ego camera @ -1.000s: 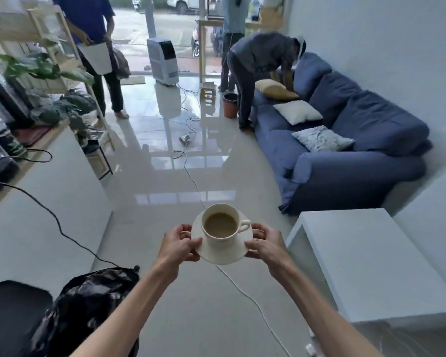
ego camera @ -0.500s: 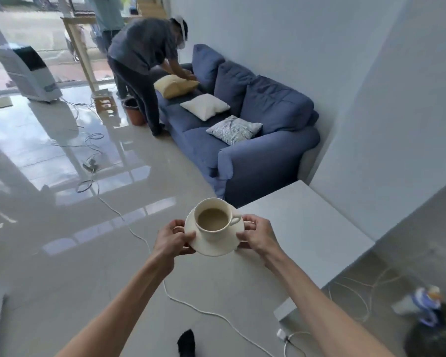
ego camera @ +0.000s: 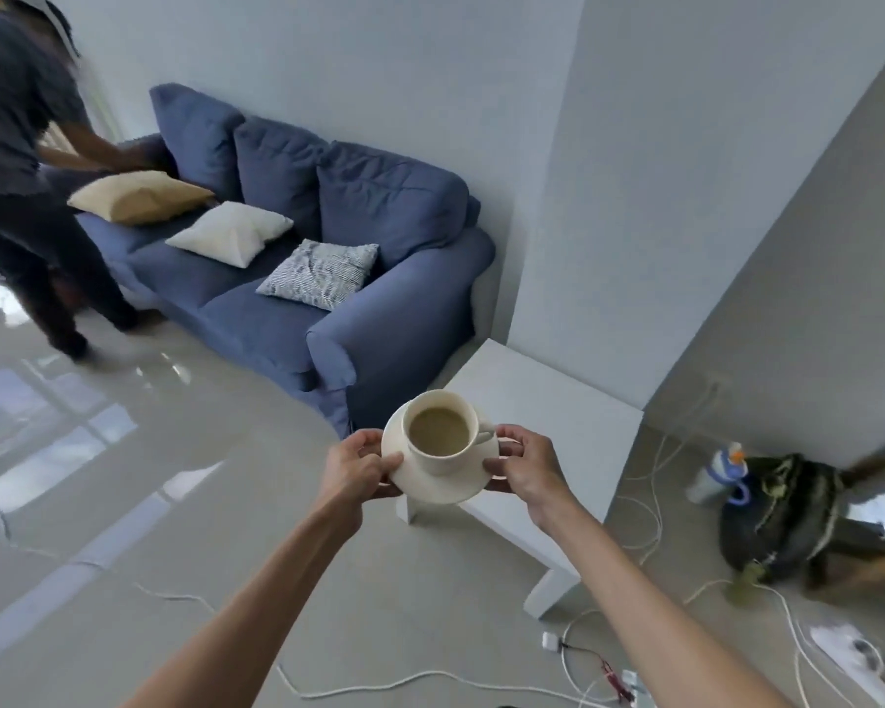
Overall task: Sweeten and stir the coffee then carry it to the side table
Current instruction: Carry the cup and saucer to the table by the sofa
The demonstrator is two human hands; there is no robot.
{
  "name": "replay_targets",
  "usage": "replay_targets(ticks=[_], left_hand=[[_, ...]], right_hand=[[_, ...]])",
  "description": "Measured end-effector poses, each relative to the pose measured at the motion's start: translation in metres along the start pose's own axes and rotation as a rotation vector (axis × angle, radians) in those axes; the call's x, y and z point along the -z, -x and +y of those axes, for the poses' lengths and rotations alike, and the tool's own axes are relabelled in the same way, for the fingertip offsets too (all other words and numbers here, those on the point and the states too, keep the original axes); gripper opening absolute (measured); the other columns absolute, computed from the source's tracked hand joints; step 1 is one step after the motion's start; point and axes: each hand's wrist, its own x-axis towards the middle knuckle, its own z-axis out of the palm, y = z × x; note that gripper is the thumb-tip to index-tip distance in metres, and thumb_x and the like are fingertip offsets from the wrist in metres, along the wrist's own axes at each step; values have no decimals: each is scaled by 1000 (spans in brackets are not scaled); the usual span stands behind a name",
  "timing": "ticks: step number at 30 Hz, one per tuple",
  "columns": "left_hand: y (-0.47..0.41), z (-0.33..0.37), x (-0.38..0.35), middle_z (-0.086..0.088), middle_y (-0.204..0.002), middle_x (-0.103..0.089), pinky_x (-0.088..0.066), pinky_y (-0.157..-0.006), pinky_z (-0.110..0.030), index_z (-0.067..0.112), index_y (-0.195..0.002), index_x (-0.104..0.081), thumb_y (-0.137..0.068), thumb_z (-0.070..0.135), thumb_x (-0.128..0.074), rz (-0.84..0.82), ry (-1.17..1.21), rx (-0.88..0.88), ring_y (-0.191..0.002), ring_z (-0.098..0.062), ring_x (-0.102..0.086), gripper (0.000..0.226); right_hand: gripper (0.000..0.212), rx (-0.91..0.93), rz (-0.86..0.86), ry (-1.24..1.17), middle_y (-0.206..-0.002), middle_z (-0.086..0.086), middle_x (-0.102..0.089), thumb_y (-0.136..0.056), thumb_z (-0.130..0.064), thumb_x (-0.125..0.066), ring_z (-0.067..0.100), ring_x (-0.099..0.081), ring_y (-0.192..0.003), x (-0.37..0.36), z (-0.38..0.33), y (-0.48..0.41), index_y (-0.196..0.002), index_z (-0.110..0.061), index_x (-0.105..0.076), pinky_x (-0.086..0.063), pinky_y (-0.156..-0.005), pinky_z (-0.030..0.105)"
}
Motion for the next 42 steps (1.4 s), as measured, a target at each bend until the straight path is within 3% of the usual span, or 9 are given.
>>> replay_targets(ticks=[5, 10, 15, 22, 29, 36, 42], left_hand=[[-31, 14, -21, -18, -108, -74, -64, -61, -34, 5, -115, -67, -89, -3, -72, -92, -72, 5, -85, -29, -74, 28], [-65, 28, -55, -16, -96, -75, -63, -56, -32, 3, -115, -67, -88, -6, -71, -160, -106, 30, -76, -28, -75, 28], [-117, 38, -98, -16, -91, -76, -63, -57, -32, 6, -114, -68, -88, -4, -73, -192, -147, 63, -79, -30, -76, 29], [-207, 58, -167, -15, -86, -76, -63, -60, -35, 13, -104, -70, -87, -4, -73, -234, -197, 87, -76, -29, -74, 24], [-298, 62, -237, -15, -83, -73, -65, -65, -39, 11, -106, -72, -86, -4, -73, -290, -278, 124, -72, -26, -72, 25], [-364, 46, -290, -26, -96, -74, -65, -63, -37, 13, -103, -74, -85, -2, -73, -345, -317, 149, -89, -42, -75, 24], [-422, 10, -326, -28, -100, -73, -65, -63, -36, 12, -110, -76, -85, -1, -75, -412, -338, 194, -79, -30, -74, 28]], right_hand=[[34, -25, 93, -20, -90, 10, -74, -82, 17, -56, 27, -70, -82, 14, 1, -16, -94, -13, -68, -64, -73, 43], [33, -53, 162, -64, -91, 11, -73, -83, 17, -56, 25, -70, -81, 35, 4, -44, -95, -11, -67, -64, -73, 43], [35, -85, 225, -104, -94, 12, -73, -82, 17, -57, 27, -71, -85, 62, 10, -94, -94, -14, -67, -64, -74, 44], [38, -121, 294, -181, -104, 7, -74, -81, 15, -59, 25, -73, -90, 101, 22, -191, -106, -13, -67, -64, -72, 39], [41, -193, 354, -221, -108, 0, -74, -83, 13, -61, 16, -75, -81, 142, 27, -279, -111, -17, -63, -61, -65, 29], [38, -279, 430, -237, -112, -2, -76, -83, 9, -62, 20, -75, -92, 169, 54, -338, -113, -13, -64, -63, -71, 33], [31, -325, 530, -248, -107, 5, -74, -84, 6, -64, 24, -72, -96, 177, 98, -387, -107, -16, -68, -63, -68, 32]])
